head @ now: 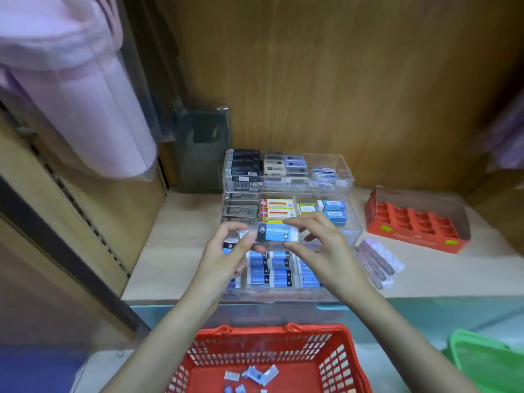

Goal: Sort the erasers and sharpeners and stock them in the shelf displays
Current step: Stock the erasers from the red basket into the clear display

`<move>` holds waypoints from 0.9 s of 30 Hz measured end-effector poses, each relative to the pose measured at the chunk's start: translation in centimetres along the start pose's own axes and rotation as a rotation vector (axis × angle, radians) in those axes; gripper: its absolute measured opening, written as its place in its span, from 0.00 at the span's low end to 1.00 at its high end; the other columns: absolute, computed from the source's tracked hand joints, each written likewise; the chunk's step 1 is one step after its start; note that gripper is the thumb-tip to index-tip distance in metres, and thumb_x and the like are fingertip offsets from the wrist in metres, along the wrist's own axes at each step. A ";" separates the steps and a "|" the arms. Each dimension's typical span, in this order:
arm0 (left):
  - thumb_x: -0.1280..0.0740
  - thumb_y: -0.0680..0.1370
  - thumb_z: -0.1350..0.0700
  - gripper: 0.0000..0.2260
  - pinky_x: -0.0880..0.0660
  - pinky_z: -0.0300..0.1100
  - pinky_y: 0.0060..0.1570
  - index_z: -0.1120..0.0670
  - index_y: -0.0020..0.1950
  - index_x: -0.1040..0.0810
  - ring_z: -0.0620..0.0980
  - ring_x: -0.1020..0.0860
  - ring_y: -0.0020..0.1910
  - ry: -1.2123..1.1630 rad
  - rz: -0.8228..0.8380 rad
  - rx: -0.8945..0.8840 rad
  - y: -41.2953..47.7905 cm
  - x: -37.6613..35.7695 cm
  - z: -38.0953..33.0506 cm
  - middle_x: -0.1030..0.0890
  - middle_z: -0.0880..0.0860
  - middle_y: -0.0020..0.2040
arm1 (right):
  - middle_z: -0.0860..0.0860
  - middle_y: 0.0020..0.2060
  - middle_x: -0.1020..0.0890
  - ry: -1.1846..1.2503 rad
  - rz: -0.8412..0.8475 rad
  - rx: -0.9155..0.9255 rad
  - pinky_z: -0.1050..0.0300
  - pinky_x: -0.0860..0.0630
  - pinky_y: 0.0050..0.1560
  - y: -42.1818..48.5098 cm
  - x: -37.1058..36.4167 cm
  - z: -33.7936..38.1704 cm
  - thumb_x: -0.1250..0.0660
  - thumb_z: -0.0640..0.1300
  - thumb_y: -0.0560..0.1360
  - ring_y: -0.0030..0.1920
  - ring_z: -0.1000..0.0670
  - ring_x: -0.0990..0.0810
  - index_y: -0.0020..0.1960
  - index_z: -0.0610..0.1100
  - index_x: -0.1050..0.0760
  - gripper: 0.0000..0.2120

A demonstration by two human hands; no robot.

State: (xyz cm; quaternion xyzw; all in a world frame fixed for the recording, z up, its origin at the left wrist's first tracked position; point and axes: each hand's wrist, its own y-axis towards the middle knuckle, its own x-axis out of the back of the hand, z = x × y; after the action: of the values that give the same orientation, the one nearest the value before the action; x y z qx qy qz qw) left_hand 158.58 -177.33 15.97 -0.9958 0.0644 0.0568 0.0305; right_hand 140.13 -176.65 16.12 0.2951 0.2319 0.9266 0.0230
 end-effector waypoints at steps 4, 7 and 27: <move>0.35 0.78 0.55 0.04 0.41 0.33 0.22 0.54 0.51 0.27 0.45 0.39 0.23 0.068 -0.047 0.043 -0.6 0.5 1.6 0.17 0.55 0.35 | 0.53 0.46 0.22 -0.052 -0.062 -0.202 0.71 0.32 0.45 -2.6 1.9 -2.3 0.27 0.41 0.71 0.44 0.60 0.25 0.52 0.53 0.22 0.13; 0.34 0.78 0.57 0.04 0.41 0.32 0.21 0.55 0.50 0.27 0.45 0.40 0.22 0.100 -0.059 0.078 -0.7 0.6 2.6 0.18 0.54 0.33 | 0.51 0.45 0.25 -0.328 0.028 -0.277 0.64 0.35 0.52 -3.5 2.1 -5.0 0.27 0.42 0.70 0.50 0.50 0.27 0.57 0.45 0.20 0.15; 0.34 0.77 0.57 0.06 0.40 0.32 0.21 0.56 0.52 0.26 0.44 0.40 0.22 0.087 -0.052 0.147 -1.4 -0.1 3.5 0.18 0.54 0.32 | 0.48 0.44 0.17 0.493 -0.267 -0.600 0.58 0.26 0.44 -2.9 2.6 -5.4 0.33 0.31 0.72 0.41 0.54 0.20 0.52 0.44 0.25 0.13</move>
State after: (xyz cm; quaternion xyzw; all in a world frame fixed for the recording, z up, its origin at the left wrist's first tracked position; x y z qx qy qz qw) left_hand 158.27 -175.71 12.55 -0.9938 0.0436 0.0077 0.1021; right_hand 134.68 -175.79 12.37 0.0116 -0.0137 0.9850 0.1716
